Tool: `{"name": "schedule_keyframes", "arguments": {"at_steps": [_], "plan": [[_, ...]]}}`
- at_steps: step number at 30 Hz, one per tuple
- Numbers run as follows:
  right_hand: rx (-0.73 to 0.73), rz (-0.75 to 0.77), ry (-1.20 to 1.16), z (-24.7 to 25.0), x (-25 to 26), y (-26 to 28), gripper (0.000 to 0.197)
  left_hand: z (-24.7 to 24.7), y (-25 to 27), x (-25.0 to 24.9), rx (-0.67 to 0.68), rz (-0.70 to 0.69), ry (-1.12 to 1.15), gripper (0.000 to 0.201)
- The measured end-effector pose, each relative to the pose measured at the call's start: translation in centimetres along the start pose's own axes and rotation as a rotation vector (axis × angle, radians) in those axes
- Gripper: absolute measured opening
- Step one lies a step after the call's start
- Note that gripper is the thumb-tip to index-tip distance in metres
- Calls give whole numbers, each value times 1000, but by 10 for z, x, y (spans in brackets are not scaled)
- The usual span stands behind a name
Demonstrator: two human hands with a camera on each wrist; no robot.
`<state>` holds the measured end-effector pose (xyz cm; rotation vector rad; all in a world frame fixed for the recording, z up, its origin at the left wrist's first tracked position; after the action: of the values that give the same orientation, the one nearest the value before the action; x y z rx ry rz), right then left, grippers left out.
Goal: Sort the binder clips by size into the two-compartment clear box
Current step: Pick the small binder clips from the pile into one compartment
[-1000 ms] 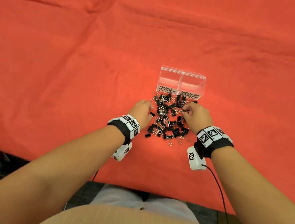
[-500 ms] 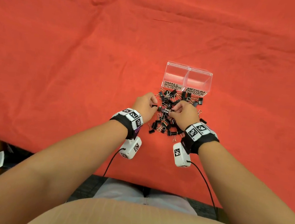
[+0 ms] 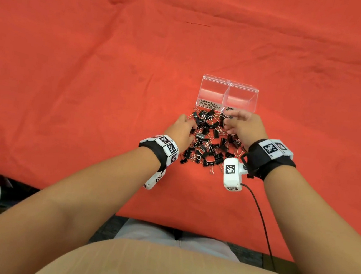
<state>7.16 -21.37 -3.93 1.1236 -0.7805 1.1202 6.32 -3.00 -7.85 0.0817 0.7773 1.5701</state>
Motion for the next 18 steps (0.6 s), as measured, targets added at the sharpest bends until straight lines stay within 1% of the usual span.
{"name": "schedule_keyframes", "arguments": {"at_steps": [4,6,8,10,12,14,16,18], "plan": [[-16,92,169,-8,32,-26,18,2,-1,-4,-16,-57,-146,17],[-22,134,248,-13,44,-40,21,3,-2,-5,-24,-83,-204,16],[-3,151,319,-17,49,-49,25,6,-4,-5,-19,-87,-199,17],[4,149,366,-18,51,-50,28,16,-6,-7,-31,-74,-116,18],[9,169,429,-20,48,-46,24,32,-9,-11,-72,-44,7,18],[64,179,499,-27,38,-36,16,50,-13,-17,-106,-2,153,18],[134,181,554,-36,25,-25,19,66,-21,-29,-127,15,279,15],[194,219,628,-43,16,-16,25,79,-30,-45,-149,-4,338,12]]}}
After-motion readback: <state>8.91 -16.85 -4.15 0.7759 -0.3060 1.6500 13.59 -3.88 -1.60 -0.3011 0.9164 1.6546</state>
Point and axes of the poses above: each hand's wrist, its own y-axis away from the middle knuckle, its own z-axis out of the back of the hand, x = y × z, the point moved 5 cm from there along -y, towards the middle knuckle, and after that the axes turned 14 degrees about z, right-handed, at the moved point
